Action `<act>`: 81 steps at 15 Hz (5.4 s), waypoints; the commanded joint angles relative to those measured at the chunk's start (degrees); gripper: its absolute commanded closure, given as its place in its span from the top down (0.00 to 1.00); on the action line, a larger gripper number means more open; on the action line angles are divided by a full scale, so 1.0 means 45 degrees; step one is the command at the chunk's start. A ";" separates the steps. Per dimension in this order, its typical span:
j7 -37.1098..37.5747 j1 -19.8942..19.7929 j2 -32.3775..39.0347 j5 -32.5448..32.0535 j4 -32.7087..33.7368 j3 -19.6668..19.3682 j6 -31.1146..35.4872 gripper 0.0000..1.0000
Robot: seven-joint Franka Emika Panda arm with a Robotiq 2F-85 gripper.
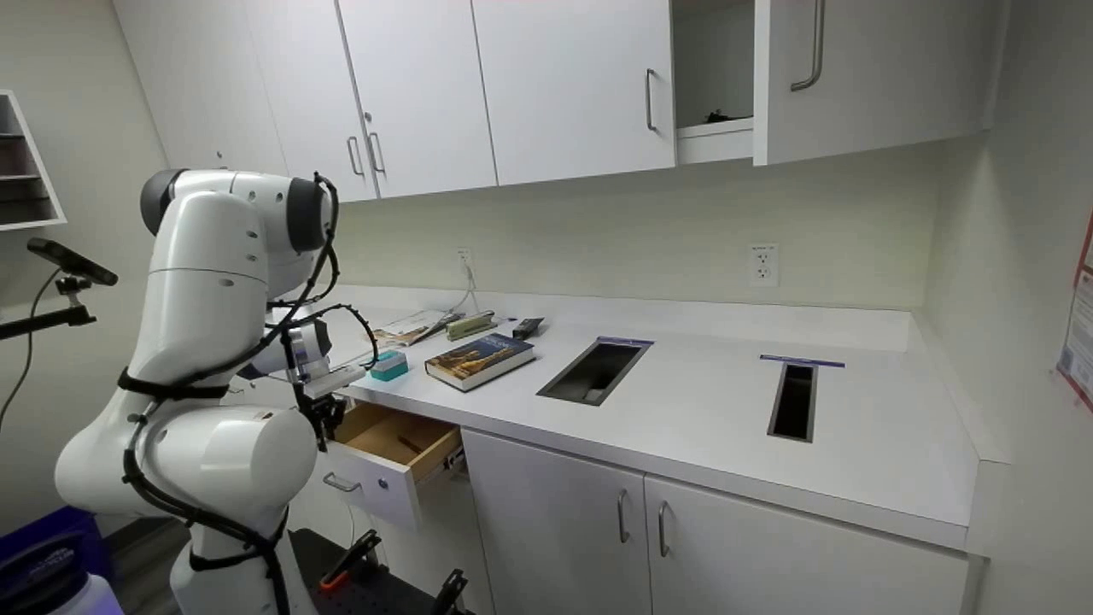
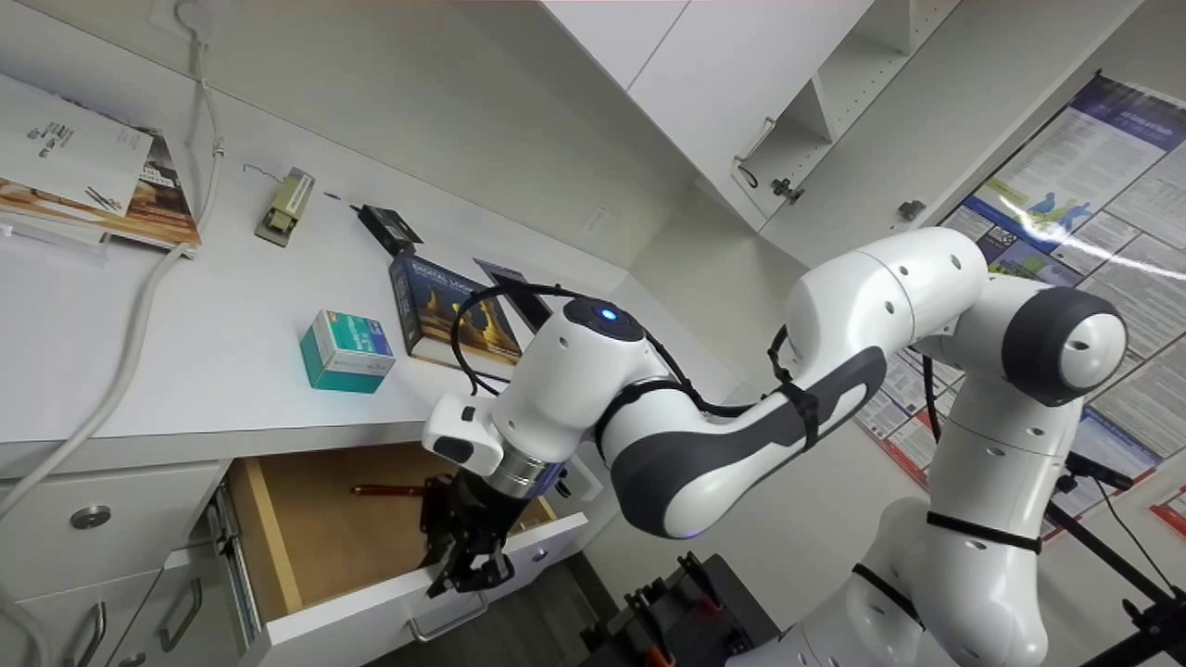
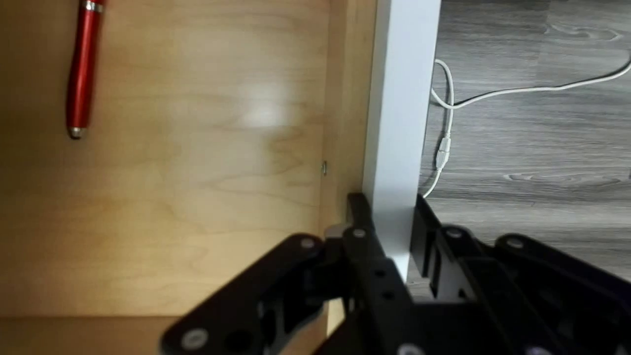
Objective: Open the drawer, take the pen out and put it on the table, the close the drawer
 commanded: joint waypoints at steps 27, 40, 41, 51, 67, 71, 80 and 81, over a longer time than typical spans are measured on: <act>0.2086 0.0062 -0.3103 0.1077 -0.3684 0.2200 0.2561 1.00; -0.0139 -0.1576 -0.5082 0.2233 -0.4923 -0.0265 0.1946 1.00; 0.0515 -0.1319 -0.5074 0.1941 -0.4928 -0.0286 0.2228 1.00; -0.0070 -0.1637 -0.3393 0.1607 -0.4162 -0.0681 0.3294 1.00; 0.1291 -0.0729 0.1250 -0.0682 -0.1035 -0.1969 0.4526 1.00; 0.1579 -0.0297 0.1936 -0.0750 -0.0391 -0.2204 0.4397 1.00; 0.1736 0.0031 0.2526 -0.0834 0.0290 -0.2421 0.4464 0.27; 0.1735 0.0022 0.2533 -0.0845 0.0324 -0.2427 0.4465 0.19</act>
